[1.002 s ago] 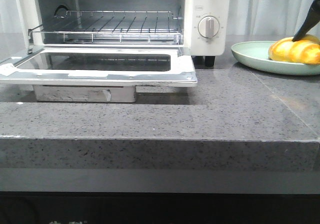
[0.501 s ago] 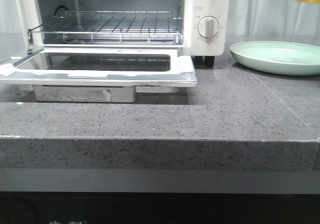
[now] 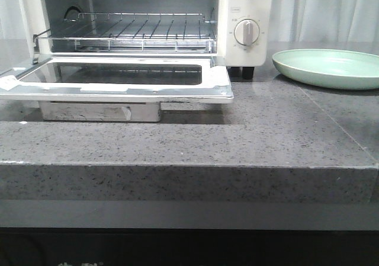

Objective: Put bread in oven
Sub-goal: 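Close the right gripper on the croissant and lift it, then carry the croissant with the right gripper into the open oven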

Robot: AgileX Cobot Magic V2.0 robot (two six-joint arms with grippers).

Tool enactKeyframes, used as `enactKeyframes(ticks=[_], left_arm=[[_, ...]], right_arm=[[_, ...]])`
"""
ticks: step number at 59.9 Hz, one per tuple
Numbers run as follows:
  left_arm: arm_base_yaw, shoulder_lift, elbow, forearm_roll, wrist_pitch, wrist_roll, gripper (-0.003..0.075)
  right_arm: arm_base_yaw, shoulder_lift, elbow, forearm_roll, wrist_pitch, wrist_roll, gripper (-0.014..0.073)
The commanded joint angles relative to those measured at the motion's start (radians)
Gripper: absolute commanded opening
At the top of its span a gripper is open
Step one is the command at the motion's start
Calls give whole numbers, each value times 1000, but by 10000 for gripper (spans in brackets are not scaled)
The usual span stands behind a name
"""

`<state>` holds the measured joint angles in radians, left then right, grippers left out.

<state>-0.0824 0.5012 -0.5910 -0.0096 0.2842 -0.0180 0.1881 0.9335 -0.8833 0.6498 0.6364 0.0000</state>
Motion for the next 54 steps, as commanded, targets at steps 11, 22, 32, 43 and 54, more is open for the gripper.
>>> enactKeyframes(ticks=[11,22,32,43,54], left_arm=[[2,2,-25,-4,-73,-9,-20],[2,2,-25,-4,-73,-9,-20],[2,2,-25,-4,-73,-9,-20],[2,2,-25,-4,-73,-9,-20],[2,2,-25,-4,-73,-9,-20]], right_arm=[[316,169,-40,113,-352,-18,163],[439,370,-110,213,-626,-17,164],[446,540,-232,306,-709,-17,164],[446,668,-383,307,-697,-17,164],[446,744,-488,307,-691,-17,164]])
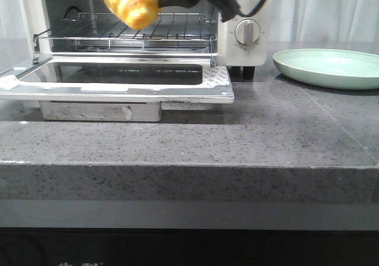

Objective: Put bread in oven
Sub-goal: 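Carry the croissant with the right gripper into the open oven, then release the croissant onto the oven rack and withdraw the right gripper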

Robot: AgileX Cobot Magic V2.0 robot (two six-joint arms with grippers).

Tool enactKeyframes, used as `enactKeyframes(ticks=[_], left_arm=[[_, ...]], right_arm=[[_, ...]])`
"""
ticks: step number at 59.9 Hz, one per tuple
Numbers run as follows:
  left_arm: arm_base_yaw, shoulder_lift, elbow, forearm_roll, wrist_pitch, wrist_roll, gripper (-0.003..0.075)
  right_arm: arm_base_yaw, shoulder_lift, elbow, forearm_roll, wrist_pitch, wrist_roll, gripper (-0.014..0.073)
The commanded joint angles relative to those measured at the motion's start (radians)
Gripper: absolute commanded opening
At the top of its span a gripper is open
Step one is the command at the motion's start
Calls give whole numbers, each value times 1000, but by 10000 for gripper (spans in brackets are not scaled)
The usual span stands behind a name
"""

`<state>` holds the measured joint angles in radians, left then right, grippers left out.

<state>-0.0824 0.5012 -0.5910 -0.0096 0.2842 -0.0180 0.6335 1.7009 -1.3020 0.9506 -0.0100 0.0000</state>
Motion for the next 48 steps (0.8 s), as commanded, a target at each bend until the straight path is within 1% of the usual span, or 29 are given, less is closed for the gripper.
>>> enactKeyframes(ticks=[1,5,8,11,13,18,21,24,27,48], left_arm=[[2,2,-25,-4,-73,-9,-20],[2,2,-25,-4,-73,-9,-20],[2,2,-25,-4,-73,-9,-20],[2,2,-25,-4,-73,-9,-20],[2,2,-25,-4,-73,-9,-20],[2,2,-25,-4,-73,-9,-20],[2,2,-25,-4,-73,-9,-20],[2,2,-25,-4,-73,-9,-20],[2,2,-25,-4,-73,-9,-20],[2,2,-25,-4,-73,-9,-20]], right_arm=[[1,-19,-74,6,-45,-17,164],[1,-12,-83,10,-48,-17,176],[1,-10,-83,22,-58,-17,211],[1,-4,-83,32,-64,-17,268],[1,0,-83,31,-74,-17,344],[1,6,-83,31,-82,-17,462],[1,8,-83,31,-86,-17,519],[1,8,-83,31,-86,-17,551],[1,8,-83,31,-92,-17,568],[1,7,-83,31,-97,-17,567]])
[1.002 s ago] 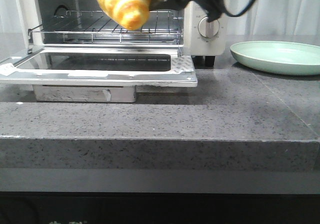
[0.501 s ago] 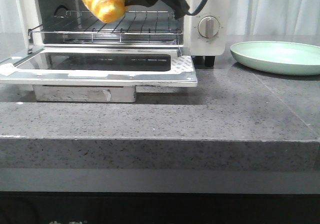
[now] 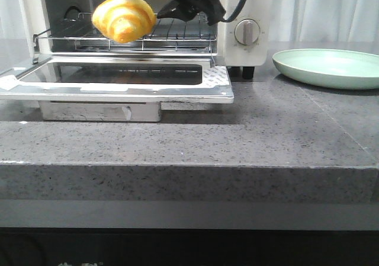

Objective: Put bread in oven
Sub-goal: 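Release the croissant onto the oven rack and withdraw the right gripper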

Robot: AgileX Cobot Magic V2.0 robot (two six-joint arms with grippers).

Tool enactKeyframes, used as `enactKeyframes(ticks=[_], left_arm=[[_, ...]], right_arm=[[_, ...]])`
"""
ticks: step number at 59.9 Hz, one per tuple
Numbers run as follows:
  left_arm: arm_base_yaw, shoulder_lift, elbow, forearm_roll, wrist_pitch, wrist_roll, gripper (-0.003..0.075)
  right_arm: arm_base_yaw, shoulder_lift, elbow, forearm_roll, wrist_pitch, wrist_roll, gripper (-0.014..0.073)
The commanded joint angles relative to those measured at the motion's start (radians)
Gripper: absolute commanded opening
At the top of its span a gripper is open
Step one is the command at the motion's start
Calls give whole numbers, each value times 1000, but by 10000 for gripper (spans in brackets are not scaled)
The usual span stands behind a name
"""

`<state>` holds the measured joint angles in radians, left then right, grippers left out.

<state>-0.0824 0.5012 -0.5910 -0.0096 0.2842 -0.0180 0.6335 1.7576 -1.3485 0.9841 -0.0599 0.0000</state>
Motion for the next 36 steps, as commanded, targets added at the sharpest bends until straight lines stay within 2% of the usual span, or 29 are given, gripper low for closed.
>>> enactKeyframes(ticks=[1,16,26,36], left_arm=[[2,2,-25,-4,-73,-9,-20],[2,2,-25,-4,-73,-7,-20],[2,2,-25,-4,-73,-7,-20],[2,2,-25,-4,-73,-7,-20]], right_arm=[[1,-51,-36,-2,-47,-17,566],[1,-81,-34,-9,19,-59,535],[1,-134,17,-9,-28,-59,315],[1,-217,123,-13,-100,-64,164]])
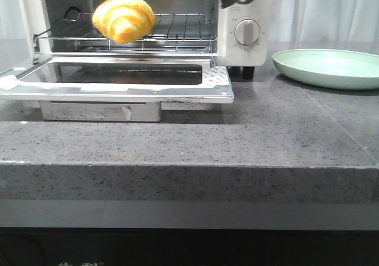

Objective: Put bread in oven

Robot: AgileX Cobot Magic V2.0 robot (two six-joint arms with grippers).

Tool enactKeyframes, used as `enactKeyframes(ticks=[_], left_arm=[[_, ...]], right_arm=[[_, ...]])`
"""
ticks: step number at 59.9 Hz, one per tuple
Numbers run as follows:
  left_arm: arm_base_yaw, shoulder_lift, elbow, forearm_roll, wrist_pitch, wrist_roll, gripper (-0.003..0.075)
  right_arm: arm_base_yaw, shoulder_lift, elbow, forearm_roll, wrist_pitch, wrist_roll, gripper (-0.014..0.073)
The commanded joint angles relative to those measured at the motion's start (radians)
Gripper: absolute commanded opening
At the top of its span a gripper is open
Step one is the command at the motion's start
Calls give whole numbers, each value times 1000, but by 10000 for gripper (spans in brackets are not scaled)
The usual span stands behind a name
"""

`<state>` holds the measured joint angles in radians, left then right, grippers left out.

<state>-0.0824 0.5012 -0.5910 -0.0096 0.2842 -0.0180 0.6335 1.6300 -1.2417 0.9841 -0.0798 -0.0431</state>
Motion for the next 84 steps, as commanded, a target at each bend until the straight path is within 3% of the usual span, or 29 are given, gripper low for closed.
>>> enactKeyframes(ticks=[1,11,21,33,44,68,84], left_arm=[[2,2,-25,-4,-73,-7,-20],[2,2,-25,-4,-73,-7,-20],[2,2,-25,-4,-73,-7,-20],[2,2,-25,-4,-73,-7,-20],[2,2,-25,-4,-73,-7,-20],[2,2,-25,-4,-73,-7,-20],[2,2,-25,-4,-73,-7,-20]], right_arm=[[1,-101,31,-14,-86,-27,139],[-14,-198,125,-22,-90,-185,-74],[-103,-318,158,-22,31,-407,-67],[-371,-452,158,-24,283,-618,-67],[-565,-593,222,-67,322,-730,-67],[-605,-1063,607,-45,284,-735,-67],[-605,-1259,711,-45,271,-735,-67]])
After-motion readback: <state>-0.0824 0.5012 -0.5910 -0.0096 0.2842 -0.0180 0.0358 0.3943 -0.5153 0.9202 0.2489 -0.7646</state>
